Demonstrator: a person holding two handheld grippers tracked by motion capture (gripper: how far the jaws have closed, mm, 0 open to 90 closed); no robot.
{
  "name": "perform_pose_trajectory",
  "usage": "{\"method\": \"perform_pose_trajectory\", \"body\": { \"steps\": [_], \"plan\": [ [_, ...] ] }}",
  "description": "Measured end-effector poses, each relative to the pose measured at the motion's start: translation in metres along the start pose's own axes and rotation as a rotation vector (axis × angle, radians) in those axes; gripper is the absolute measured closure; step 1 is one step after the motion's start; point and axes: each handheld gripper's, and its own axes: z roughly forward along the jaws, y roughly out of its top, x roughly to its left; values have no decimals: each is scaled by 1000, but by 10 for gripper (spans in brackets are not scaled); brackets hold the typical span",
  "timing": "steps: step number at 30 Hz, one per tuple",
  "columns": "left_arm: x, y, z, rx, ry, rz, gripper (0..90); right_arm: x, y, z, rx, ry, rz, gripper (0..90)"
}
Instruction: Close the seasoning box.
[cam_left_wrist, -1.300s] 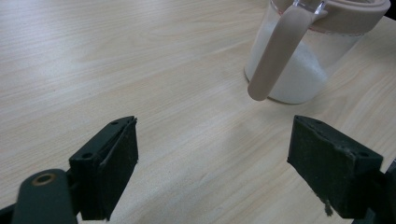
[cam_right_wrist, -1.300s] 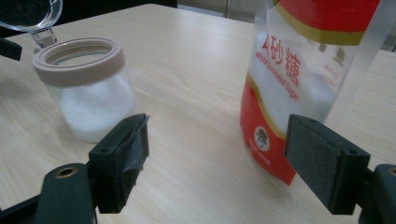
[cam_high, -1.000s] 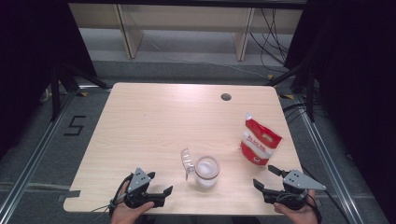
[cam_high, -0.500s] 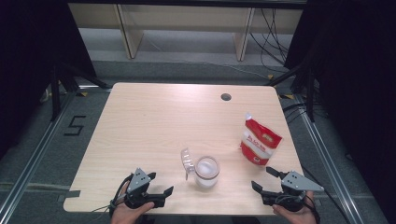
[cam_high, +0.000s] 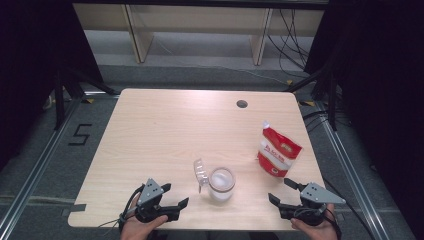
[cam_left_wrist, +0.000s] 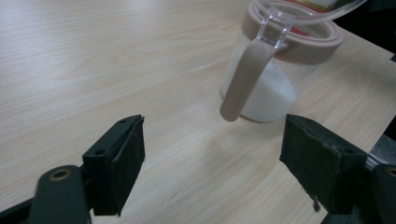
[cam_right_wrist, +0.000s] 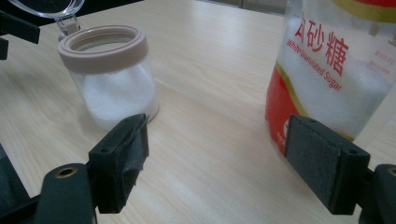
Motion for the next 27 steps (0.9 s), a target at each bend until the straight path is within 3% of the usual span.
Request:
{"method": "perform_pose_trajectory", "body": {
  "steps": [2, 3, 4, 5, 8, 9, 10, 11, 14, 16, 17, 20, 22, 24, 26, 27],
  "plan": [
    [-3, 3, -1, -10, -13, -1, 364, 0, 0, -1, 4, -8, -9, 229],
    [-6, 4, -1, -18, -19, 3, 364, -1, 0, -1, 5, -9, -8, 230],
    [-8, 6, -1, -23, -20, 17, 425, 0, 0, -1, 10, -2, 12, 231],
    [-11, 9, -2, -56, -32, 43, 545, 0, 0, -1, 4, -12, 13, 231],
    [-14, 13, -3, -72, -40, 56, 693, -1, 0, -1, 7, -9, 7, 232],
    [-16, 14, -4, -78, -54, 47, 693, -1, 0, -1, 7, -10, 7, 233],
    [-19, 15, -4, -76, -58, 46, 756, -1, 0, -1, 5, -13, 11, 234],
    [-21, 18, -4, -83, -71, 71, 786, -1, 0, -1, 5, -12, 12, 234],
    [-23, 21, -4, -102, -64, 86, 857, -1, 0, 0, -1, -15, -2, 235],
    [-24, 22, -3, -112, -57, 86, 880, -1, 0, 0, -2, -18, -14, 236],
    [-25, 23, -4, -104, -49, 96, 892, 0, 0, 1, -1, 5, 5, 236],
    [-24, 26, -1, -107, -45, 105, 895, 2, 0, -1, 14, 2, 25, 237],
    [-24, 28, 2, -114, -51, 100, 895, 0, 0, 0, 9, -4, 1, 237],
    [-25, 30, 6, -120, -51, 92, 895, 1, 0, 1, -9, 15, 17, 237],
    [-25, 31, 8, -110, -47, 106, 895, -1, 0, 0, -4, -4, -3, 238],
    [-24, 32, 10, -116, -53, 105, 895, 0, 0, 0, 2, 4, 22, 238]
  ]
}}
